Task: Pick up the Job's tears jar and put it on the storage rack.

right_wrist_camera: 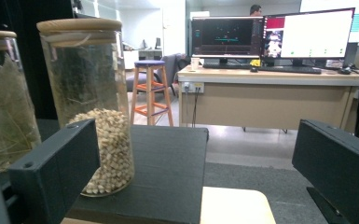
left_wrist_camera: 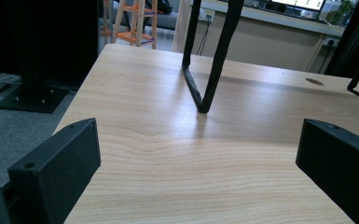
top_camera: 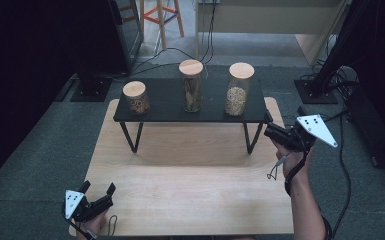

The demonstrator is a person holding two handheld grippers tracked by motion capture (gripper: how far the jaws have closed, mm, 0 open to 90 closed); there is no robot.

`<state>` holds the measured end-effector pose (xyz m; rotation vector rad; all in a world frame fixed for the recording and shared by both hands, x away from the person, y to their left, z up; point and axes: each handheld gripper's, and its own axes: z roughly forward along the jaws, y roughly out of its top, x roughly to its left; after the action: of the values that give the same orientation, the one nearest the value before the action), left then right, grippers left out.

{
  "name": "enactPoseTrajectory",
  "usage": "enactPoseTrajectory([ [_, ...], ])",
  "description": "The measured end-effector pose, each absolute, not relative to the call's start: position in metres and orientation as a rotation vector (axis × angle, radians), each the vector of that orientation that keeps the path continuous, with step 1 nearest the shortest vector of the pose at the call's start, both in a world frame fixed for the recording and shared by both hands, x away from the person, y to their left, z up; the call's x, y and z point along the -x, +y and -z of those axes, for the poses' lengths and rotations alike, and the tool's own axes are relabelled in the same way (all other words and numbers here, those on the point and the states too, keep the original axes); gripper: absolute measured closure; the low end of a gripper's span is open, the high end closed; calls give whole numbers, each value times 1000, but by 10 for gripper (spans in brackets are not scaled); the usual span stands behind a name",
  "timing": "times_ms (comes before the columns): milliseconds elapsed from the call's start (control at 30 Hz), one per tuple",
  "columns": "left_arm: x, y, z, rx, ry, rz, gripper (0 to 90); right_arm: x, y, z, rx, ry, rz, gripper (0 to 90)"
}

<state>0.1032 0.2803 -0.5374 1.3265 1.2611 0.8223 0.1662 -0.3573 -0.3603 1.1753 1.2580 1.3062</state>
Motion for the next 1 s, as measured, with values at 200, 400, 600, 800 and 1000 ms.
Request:
enactPoseTrajectory([
  [200, -103, 279, 537, -1331, 1260, -828, 0, -161, -362, 366, -1179, 1264, -1301, 8],
  [400, -103, 279, 537, -1330, 1261, -830, 0, -158, -366, 371, -1190, 1271, -1291, 8],
  [600, -103, 279, 538, -1327, 1260, -832, 0, -154, -367, 378, -1183, 1282, -1266, 8],
  [800, -103, 277, 537, -1335, 1263, -838, 0, -149, -368, 384, -1188, 1276, -1247, 9],
  [1000, -103, 277, 536, -1339, 1264, -840, 0, -145, -372, 392, -1197, 1273, -1253, 9],
])
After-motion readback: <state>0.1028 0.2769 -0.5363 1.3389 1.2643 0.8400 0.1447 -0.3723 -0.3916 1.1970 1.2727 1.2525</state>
